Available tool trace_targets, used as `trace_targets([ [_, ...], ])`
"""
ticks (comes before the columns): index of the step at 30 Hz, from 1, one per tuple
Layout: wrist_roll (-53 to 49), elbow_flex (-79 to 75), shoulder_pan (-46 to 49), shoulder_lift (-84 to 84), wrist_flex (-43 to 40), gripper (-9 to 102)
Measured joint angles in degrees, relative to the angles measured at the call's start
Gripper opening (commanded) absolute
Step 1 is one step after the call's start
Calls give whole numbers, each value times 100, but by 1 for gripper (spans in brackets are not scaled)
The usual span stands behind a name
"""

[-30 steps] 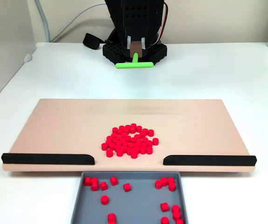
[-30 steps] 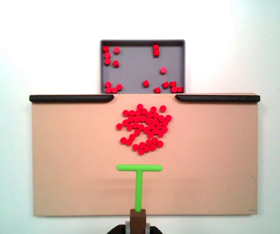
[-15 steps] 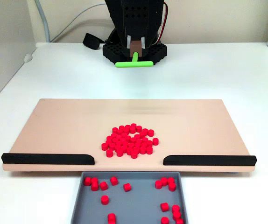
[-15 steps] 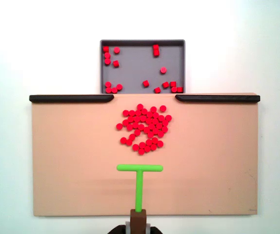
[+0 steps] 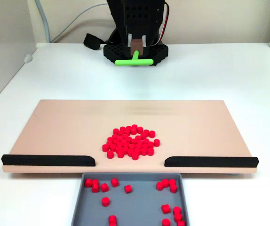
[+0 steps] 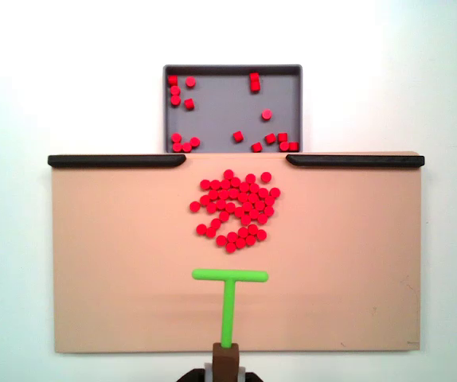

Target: Push granules from bottom to the grey container

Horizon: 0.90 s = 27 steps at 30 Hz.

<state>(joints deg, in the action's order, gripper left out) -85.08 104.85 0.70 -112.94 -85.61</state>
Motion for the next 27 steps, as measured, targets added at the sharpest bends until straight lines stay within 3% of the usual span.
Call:
trace_targets([
  [27,-369,413,211,176,0,0],
])
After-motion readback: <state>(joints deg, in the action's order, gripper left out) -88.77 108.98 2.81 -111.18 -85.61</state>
